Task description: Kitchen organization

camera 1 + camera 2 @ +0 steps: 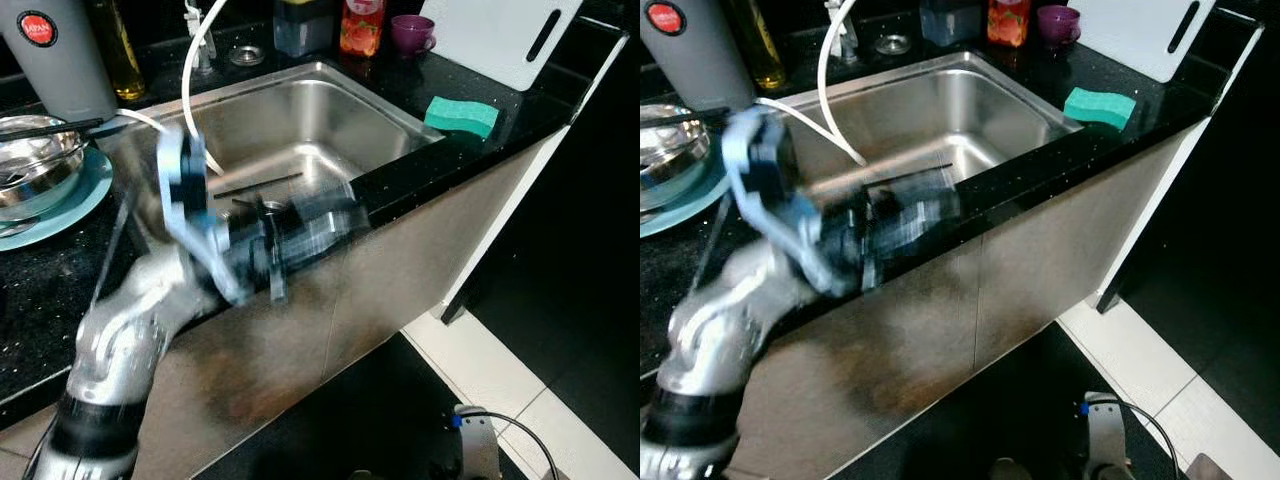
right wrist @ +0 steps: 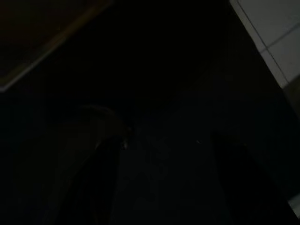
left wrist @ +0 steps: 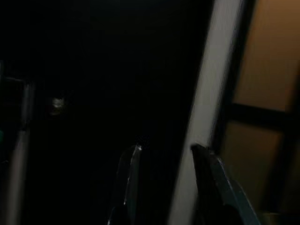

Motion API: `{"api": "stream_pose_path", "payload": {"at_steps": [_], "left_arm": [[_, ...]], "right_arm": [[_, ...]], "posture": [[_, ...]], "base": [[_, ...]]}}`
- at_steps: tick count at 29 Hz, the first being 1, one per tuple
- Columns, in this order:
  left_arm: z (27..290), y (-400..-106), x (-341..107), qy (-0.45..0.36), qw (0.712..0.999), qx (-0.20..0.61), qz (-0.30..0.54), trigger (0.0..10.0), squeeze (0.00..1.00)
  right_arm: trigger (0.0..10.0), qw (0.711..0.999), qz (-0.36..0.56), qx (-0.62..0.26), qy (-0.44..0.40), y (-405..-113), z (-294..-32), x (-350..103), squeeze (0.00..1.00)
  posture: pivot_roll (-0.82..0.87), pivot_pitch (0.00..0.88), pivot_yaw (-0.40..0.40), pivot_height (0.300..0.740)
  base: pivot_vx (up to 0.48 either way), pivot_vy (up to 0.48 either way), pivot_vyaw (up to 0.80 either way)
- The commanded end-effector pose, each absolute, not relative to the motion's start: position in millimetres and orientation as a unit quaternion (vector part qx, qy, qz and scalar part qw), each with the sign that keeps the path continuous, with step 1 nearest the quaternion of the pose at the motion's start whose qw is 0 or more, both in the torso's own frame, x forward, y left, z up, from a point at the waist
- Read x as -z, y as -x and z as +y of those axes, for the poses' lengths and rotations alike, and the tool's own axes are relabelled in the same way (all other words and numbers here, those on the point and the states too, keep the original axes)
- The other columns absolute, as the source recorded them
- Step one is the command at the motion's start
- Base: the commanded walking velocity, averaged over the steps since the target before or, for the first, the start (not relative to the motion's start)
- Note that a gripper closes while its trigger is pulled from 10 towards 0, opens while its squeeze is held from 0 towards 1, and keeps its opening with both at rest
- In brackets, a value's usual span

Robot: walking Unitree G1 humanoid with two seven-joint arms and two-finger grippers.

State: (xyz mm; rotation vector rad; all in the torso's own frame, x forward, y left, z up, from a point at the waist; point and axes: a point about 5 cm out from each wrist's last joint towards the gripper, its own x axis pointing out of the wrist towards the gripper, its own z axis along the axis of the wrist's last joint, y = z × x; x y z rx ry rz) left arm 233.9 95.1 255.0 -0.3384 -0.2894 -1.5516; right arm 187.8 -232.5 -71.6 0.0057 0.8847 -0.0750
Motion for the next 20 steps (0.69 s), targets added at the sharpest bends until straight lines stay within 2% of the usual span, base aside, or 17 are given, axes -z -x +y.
{"api": "stream_pose_path", "payload": {"at_steps": [1,4,9,20], "left_arm": [[90.5,-223.4,-252.1,0.151,0.666,0.722,-0.111,10.0,0.00],[89.1,-215.8,-243.9,0.153,0.660,0.730,-0.085,10.0,0.00],[94.4,-200.5,-203.3,0.149,0.678,0.720,0.010,10.0,0.00],[99.0,-183.4,-182.9,0.157,0.669,0.723,0.076,10.0,0.00]], "right_arm": [[10.0,0.900,0.434,0.039,-0.007,-182.1,-233.3,74.1,0.00],[10.0,0.900,0.433,0.039,-0.008,-182.4,-233.9,73.8,0.00],[10.0,0.901,0.432,0.034,-0.007,-183.6,-235.9,72.6,0.00],[10.0,0.902,0.430,0.030,-0.011,-185.0,-235.0,72.1,0.00]], "posture": [[0.00,0.123,0.007,0.740],[0.00,0.127,0.002,0.740],[0.00,0.133,-0.015,0.740],[0.02,0.130,-0.015,0.740]], "base": [[0.000,0.000,0.00],[0.000,0.000,0.00],[0.000,0.000,0.00],[0.000,0.000,0.00]]}}
